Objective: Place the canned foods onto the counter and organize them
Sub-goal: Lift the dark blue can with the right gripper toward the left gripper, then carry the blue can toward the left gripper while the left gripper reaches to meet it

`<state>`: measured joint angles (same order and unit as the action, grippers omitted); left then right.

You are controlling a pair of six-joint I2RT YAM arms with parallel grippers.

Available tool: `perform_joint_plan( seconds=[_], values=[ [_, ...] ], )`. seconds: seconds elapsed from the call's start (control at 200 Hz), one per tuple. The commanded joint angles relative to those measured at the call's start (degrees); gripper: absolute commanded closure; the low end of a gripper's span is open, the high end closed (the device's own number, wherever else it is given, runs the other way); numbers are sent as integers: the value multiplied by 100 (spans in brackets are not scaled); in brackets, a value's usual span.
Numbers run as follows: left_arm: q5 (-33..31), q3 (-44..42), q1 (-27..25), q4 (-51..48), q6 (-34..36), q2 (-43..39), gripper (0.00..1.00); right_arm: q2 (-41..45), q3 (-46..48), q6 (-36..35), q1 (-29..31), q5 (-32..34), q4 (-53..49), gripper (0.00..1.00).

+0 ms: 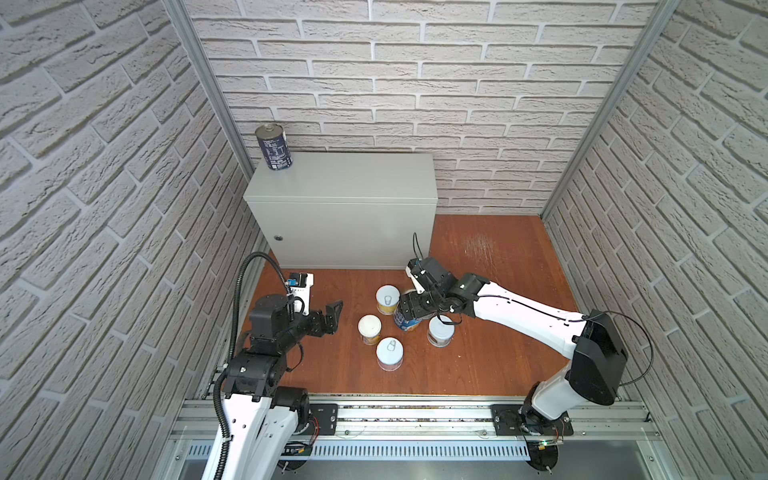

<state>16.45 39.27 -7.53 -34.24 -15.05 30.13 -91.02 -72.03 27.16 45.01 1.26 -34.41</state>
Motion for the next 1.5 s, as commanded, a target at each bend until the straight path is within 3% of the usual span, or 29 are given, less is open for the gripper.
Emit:
perform_joint_plan(
  seconds=[0.0,0.825,1.1,1.495],
  values=[
    [127,-62,23,321,55,26,2,324,-373,-122,-58,-187,842,40],
    [400,187,-67,213,19,769,2,811,-523,-478,-517,-385,630,40],
    [-423,722,-1013,-65,-31,1240,2,1113,-442,-650,-590,-407,497,39],
    [-1470,1011,-2696,462,-444,2119,2,1713,145,-752,-739,-341,526,40]
  ],
)
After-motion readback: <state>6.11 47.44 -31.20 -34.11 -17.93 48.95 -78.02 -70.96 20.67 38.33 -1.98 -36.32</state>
